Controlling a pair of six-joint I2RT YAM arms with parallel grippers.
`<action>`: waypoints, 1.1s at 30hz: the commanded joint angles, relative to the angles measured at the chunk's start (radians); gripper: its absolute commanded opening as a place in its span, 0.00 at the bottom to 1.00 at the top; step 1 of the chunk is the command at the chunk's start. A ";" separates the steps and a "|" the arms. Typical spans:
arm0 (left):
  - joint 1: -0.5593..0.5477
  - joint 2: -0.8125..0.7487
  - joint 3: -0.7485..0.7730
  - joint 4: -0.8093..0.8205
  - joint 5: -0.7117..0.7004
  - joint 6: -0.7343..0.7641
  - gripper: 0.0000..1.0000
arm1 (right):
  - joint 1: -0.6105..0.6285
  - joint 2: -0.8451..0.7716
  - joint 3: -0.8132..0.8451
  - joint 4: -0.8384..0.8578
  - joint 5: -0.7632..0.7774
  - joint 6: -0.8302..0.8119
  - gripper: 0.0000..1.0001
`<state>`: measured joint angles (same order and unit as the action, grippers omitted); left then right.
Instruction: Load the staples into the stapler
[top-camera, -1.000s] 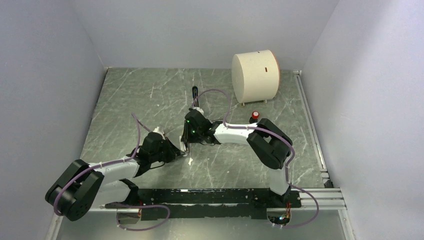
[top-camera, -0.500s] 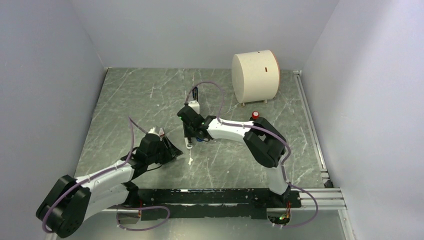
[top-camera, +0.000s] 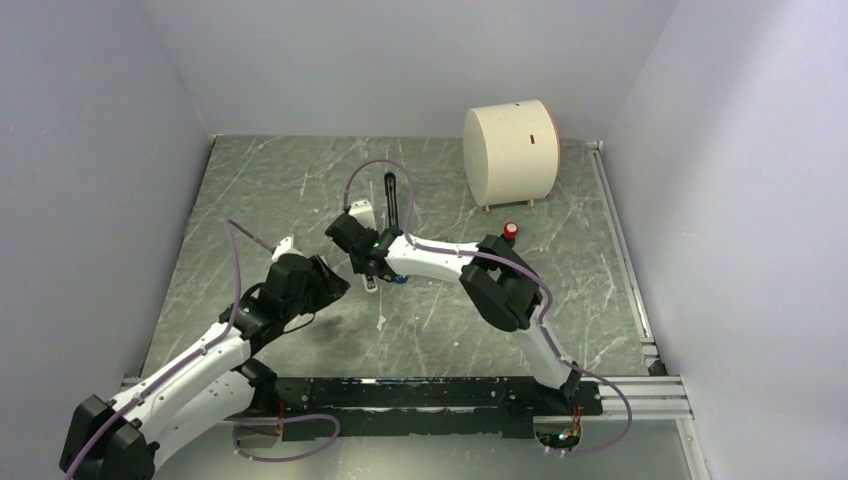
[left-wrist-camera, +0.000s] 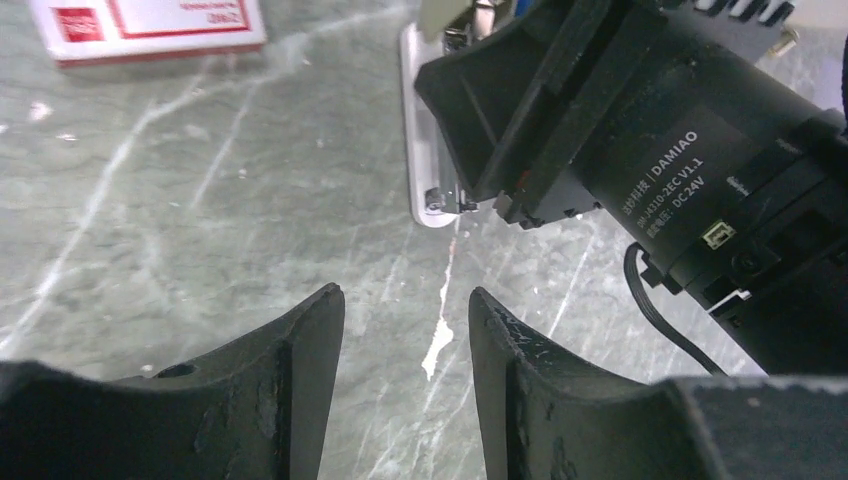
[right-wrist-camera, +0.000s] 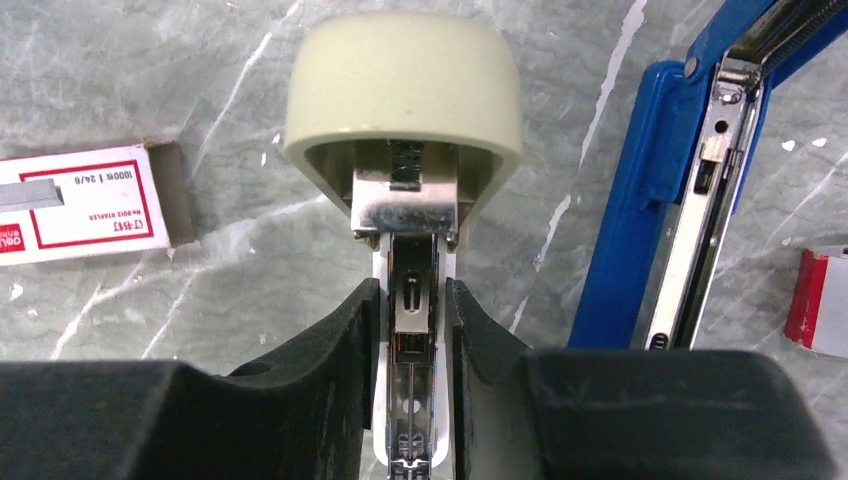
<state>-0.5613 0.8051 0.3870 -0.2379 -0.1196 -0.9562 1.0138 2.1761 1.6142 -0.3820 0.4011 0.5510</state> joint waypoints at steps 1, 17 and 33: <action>0.004 -0.043 0.042 -0.157 -0.127 0.009 0.53 | 0.004 0.039 0.064 -0.038 0.057 0.001 0.24; 0.003 -0.061 0.037 -0.164 -0.103 0.014 0.67 | -0.003 -0.095 -0.023 0.026 -0.027 -0.008 0.58; 0.003 -0.073 0.217 -0.124 0.003 0.247 0.78 | -0.199 -0.606 -0.439 0.054 -0.036 -0.061 0.30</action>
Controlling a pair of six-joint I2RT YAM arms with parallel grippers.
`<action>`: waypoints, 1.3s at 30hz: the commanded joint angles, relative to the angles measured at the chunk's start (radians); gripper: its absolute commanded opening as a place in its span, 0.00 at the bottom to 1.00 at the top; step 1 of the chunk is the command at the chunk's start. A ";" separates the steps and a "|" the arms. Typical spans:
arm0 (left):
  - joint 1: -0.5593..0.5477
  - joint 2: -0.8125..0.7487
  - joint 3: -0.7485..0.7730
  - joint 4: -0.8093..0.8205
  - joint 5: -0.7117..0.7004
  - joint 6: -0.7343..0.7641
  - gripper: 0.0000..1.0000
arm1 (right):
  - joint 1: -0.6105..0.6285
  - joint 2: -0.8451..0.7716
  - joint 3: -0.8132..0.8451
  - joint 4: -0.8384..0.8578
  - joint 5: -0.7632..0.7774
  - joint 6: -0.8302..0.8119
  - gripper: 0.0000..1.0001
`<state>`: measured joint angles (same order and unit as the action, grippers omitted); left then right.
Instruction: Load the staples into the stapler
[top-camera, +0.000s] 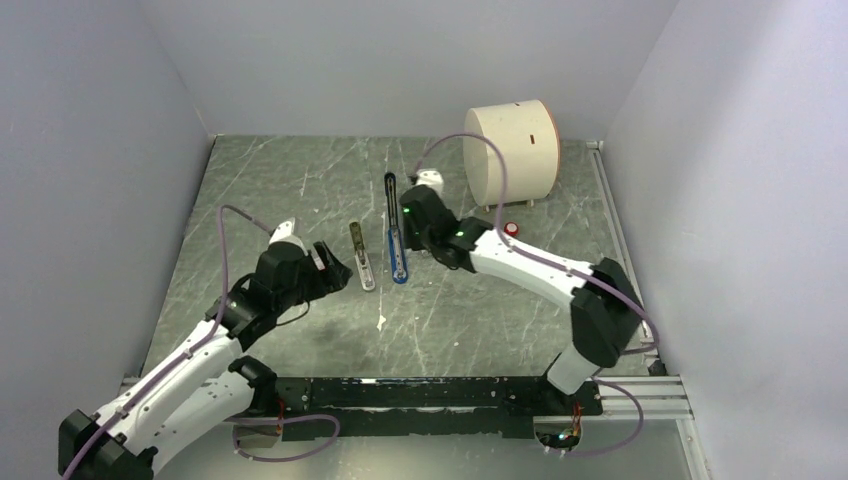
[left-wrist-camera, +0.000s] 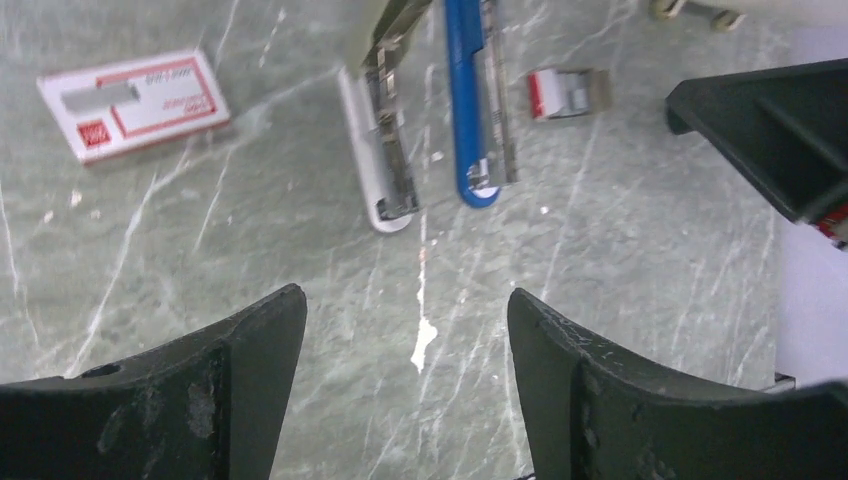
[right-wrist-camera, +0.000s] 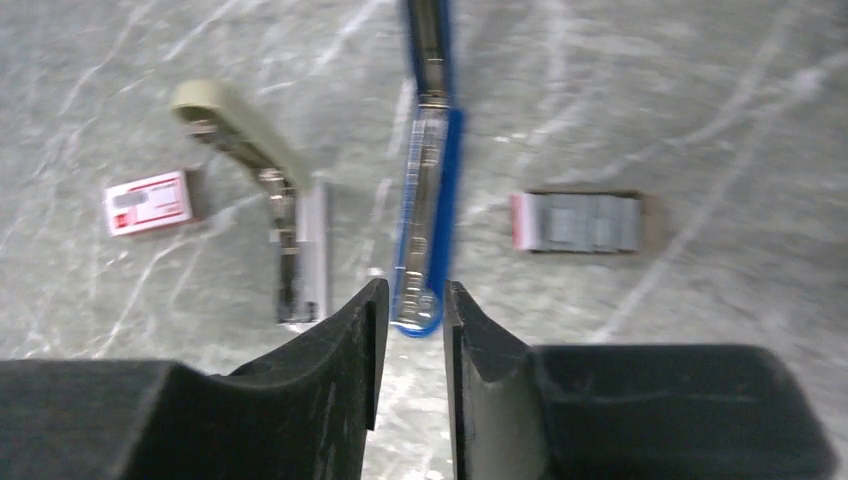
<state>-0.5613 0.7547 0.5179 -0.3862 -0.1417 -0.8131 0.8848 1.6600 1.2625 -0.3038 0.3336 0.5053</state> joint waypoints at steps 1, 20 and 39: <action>0.004 -0.025 0.105 0.022 0.026 0.123 0.78 | -0.089 -0.113 -0.112 -0.028 0.026 -0.020 0.27; 0.003 -0.140 0.292 -0.156 0.003 0.333 0.76 | -0.172 0.022 -0.136 -0.116 -0.036 -0.048 0.38; 0.003 -0.127 0.205 -0.070 0.026 0.328 0.75 | -0.190 0.197 0.012 -0.128 -0.021 -0.029 0.32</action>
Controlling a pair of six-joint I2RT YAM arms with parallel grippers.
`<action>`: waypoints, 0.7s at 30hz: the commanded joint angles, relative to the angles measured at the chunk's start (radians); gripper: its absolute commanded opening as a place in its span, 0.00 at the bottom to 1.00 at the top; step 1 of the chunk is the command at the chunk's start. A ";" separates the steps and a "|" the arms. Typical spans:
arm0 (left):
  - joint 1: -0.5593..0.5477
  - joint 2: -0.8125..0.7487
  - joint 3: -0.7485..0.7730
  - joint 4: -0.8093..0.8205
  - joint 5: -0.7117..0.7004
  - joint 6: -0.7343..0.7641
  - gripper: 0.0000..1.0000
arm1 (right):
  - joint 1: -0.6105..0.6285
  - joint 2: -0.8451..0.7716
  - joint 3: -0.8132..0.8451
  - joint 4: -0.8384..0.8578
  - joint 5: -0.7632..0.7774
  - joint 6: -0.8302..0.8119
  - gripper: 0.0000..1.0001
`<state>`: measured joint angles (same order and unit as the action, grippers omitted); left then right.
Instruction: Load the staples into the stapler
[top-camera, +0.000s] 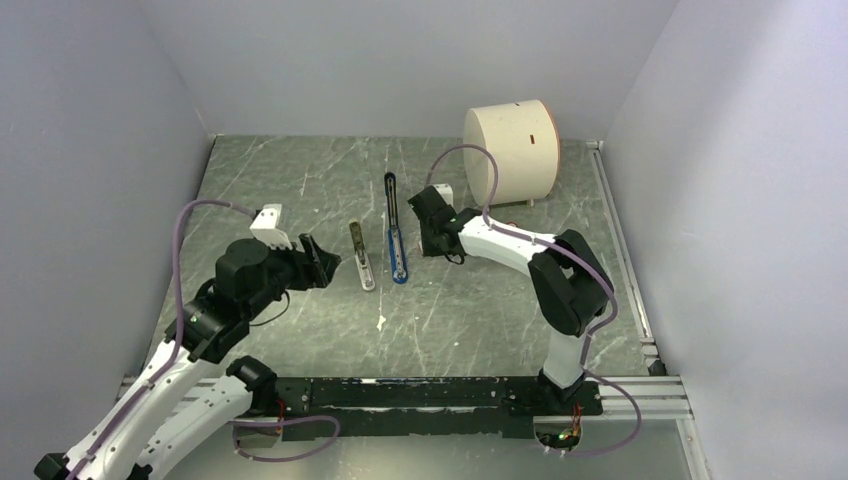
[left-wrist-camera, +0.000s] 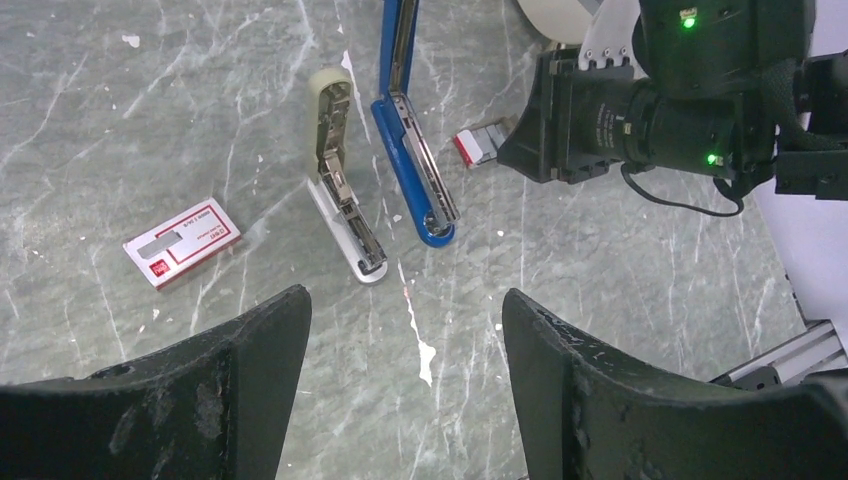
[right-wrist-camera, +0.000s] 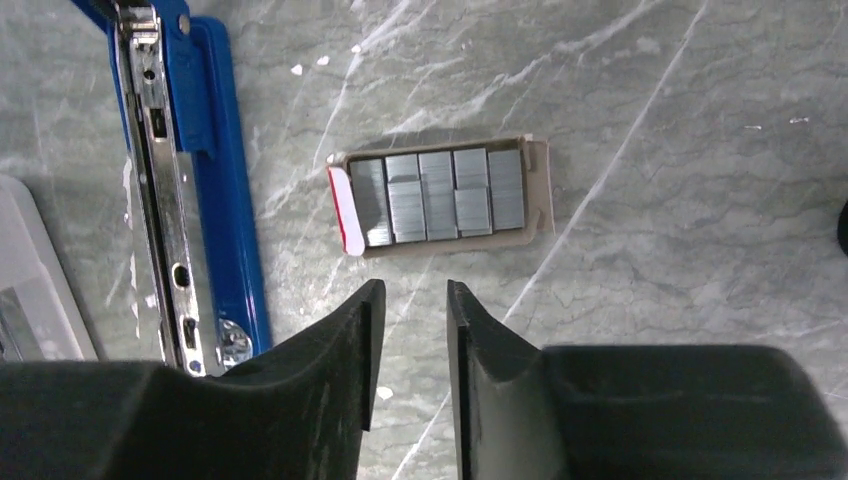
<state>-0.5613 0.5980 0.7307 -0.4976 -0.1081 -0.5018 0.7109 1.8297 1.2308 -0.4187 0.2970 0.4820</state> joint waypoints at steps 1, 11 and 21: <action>0.003 0.040 -0.002 0.035 -0.017 0.010 0.75 | -0.017 0.031 0.053 -0.017 0.019 -0.012 0.30; 0.003 0.093 -0.011 0.062 -0.062 -0.020 0.75 | -0.027 0.087 0.116 -0.004 -0.001 -0.042 0.36; 0.004 0.163 -0.011 0.097 -0.037 -0.020 0.75 | -0.027 0.098 0.136 -0.008 -0.006 -0.082 0.22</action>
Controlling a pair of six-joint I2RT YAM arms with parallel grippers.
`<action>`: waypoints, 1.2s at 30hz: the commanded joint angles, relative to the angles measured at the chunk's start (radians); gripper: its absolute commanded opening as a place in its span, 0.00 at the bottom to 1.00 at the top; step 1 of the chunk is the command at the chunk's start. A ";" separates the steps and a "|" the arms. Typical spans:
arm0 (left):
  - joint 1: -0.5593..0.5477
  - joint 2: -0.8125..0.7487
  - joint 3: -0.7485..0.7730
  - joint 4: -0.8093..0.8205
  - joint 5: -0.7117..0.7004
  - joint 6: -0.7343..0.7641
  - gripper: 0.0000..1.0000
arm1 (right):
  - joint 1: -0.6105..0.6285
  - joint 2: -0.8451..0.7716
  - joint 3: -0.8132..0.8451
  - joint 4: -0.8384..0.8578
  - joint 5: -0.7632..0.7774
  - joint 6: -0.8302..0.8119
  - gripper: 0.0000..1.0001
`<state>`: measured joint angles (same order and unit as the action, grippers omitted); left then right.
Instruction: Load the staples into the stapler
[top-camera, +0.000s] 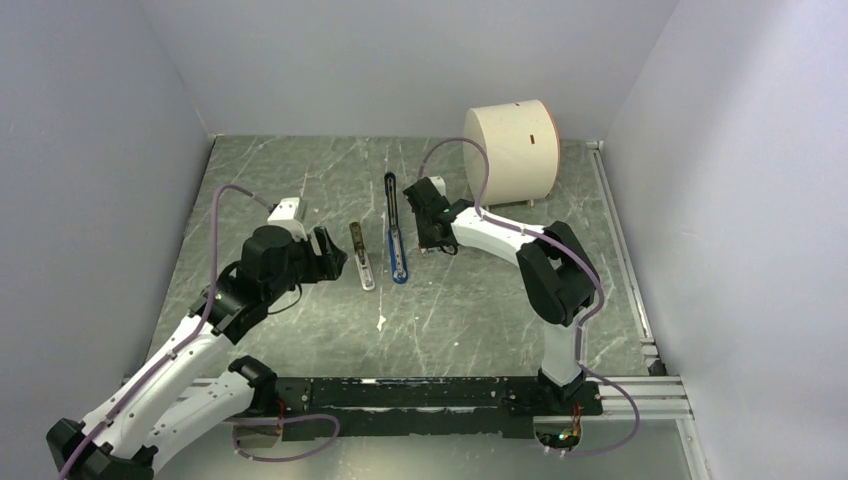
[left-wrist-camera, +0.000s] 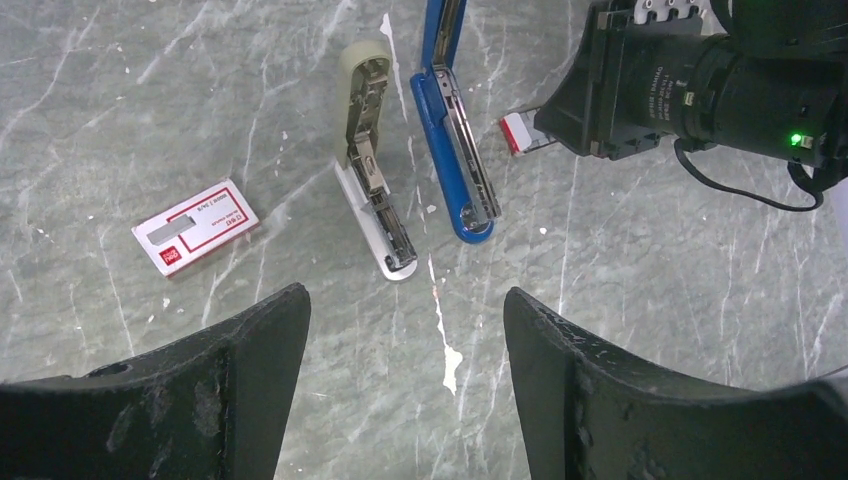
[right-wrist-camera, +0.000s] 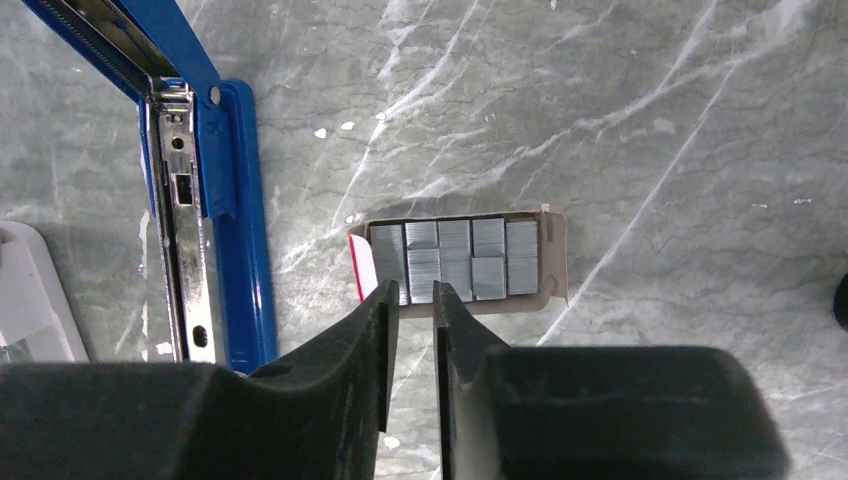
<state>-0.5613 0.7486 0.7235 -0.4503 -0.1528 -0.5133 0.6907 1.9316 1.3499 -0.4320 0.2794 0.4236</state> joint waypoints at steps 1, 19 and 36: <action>0.003 0.014 -0.005 0.050 0.003 -0.008 0.75 | -0.007 -0.003 0.017 0.002 0.018 -0.028 0.22; 0.003 -0.006 -0.017 0.032 -0.051 -0.011 0.76 | -0.010 0.035 0.006 0.024 -0.003 -0.058 0.29; 0.003 -0.019 -0.032 0.031 -0.088 -0.031 0.76 | -0.013 0.088 0.035 0.027 -0.011 -0.072 0.38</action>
<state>-0.5613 0.7532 0.7052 -0.4381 -0.1974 -0.5327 0.6868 2.0014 1.3651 -0.4057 0.2649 0.3641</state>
